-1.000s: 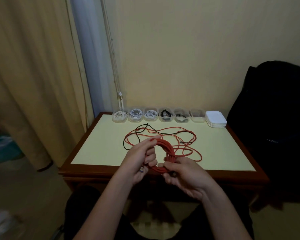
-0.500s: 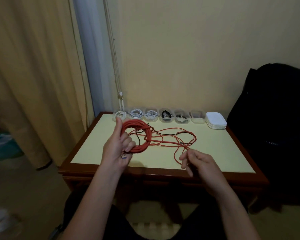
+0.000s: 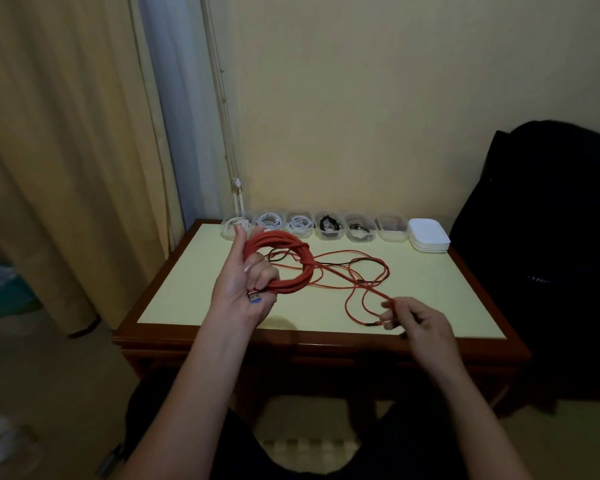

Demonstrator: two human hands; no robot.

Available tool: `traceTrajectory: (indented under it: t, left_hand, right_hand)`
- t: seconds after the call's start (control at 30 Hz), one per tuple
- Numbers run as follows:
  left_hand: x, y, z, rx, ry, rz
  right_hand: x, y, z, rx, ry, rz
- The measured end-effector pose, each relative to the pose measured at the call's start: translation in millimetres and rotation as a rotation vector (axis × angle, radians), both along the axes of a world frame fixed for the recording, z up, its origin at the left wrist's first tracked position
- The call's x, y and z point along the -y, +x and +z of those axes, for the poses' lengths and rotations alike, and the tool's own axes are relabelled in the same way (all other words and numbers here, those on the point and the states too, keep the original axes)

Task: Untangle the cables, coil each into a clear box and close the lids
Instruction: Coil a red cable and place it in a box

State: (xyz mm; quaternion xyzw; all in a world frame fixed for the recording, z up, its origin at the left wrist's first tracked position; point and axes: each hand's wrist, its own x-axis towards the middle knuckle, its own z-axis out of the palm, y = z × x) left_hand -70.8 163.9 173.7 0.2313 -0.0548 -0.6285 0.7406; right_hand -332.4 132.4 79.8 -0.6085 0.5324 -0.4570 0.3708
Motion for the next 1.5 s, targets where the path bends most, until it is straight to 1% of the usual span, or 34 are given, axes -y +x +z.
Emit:
traceTrajectory:
  t: [0.13,0.2,0.27,0.33,0.4,0.47,0.53,0.6,0.67,0.73,0.8,0.87,0.9,0.97,1.07,1.17,1.23,1.33,1.37,1.4,1.5]
  left_hand:
    - [1,1,1,-0.085,-0.024,-0.003]
    - [2,3,1,-0.110,-0.021,0.007]
    - [3,4,-1,-0.130,-0.011,0.015]
    - [4,3,-4,-0.151,-0.002,0.013]
    - [4,1,-5,-0.171,0.001,0.013]
    - [4,-2,-5,-0.196,-0.001,0.008]
    - [4,-5,-4,-0.207,-0.003,0.010]
    - [5,-7,-4,-0.203,-0.008,0.009]
    - [6,-8,-5,-0.183,-0.013,0.004]
    - [6,-10,-4,-0.154,-0.006,0.000]
    - [5,-13,-4,-0.118,0.003,-0.005]
    - [5,-16,-2,-0.065,0.011,-0.002]
    - [4,-18,-1,-0.041,0.013,0.001]
    - [4,-20,0,-0.014,0.014,0.000]
    - [3,-20,1,-0.010,0.008,0.000]
    - [5,-22,-3,0.049,0.030,0.025]
    - [6,-24,-7,0.132,0.046,0.082]
    - [5,-27,-12,0.262,0.085,0.170]
    - [3,-29,-14,0.321,0.087,0.193]
    - [2,-31,-17,0.391,0.082,0.212]
    - [0,-39,-25,0.639,0.049,0.234]
  right_hand:
    - [-25,32,-23,-0.072,-0.080,0.038]
    - [-34,48,-35,-0.201,-0.141,0.066]
    - [-38,58,-43,-0.388,-0.289,0.059]
    - [-37,64,-42,-0.494,-0.401,0.061]
    - [-35,70,-36,-0.551,-0.420,0.093]
    - [-34,76,-28,-0.539,-0.428,0.116]
    - [-35,83,-18,-0.424,-0.371,0.103]
    - [-38,93,-6,-0.222,-0.226,0.078]
    - [-40,105,9,0.118,-0.019,0.073]
    - [-41,116,27,0.534,0.202,0.106]
    - [-39,124,39,0.922,0.366,0.173]
    - [-36,127,46,1.178,0.458,0.241]
    - [-35,129,48,1.249,0.483,0.260]
    - [-34,130,50,1.301,0.510,0.283]
    - [-34,130,53,1.309,0.564,0.317]
    - [-37,131,52,1.200,0.616,0.414]
    - [-38,130,51,1.153,0.630,0.479]
    - [-38,126,54,1.236,0.671,0.523]
    - [-39,125,56,1.233,0.665,0.528]
    - [-38,125,56,1.191,0.641,0.533]
    - [-36,126,55,0.948,0.545,0.469]
